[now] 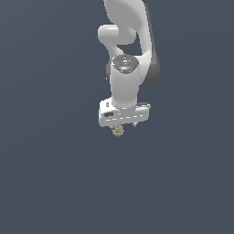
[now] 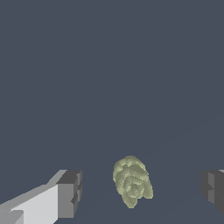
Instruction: Pick up the object and move it to a goal position.
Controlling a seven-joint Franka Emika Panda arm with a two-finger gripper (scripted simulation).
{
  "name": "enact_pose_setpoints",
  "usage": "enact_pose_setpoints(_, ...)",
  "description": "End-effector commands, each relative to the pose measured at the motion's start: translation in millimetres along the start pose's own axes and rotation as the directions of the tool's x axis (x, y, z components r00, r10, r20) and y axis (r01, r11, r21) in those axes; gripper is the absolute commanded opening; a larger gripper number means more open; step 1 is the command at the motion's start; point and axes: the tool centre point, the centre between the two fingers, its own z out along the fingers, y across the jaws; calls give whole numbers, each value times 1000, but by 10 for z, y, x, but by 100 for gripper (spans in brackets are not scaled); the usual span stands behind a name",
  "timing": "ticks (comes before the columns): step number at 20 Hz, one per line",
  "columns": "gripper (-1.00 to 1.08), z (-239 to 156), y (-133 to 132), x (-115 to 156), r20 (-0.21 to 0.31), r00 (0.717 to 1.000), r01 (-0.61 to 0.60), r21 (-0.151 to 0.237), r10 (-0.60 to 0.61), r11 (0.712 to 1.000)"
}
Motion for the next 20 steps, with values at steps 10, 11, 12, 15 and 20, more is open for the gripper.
enact_pose_setpoints(10,100,421,92,-362,17,963,270,-10,-270,963)
enact_pose_setpoints(11,100,456,98,-397,19,956,293,-10,-293,956)
enact_pose_setpoints(12,100,489,103,-429,20,949,315,-10,-315,949)
enact_pose_setpoints(15,100,573,114,-517,24,928,373,-9,-372,928)
enact_pose_setpoints(20,100,671,124,-626,28,898,440,-7,-440,898)
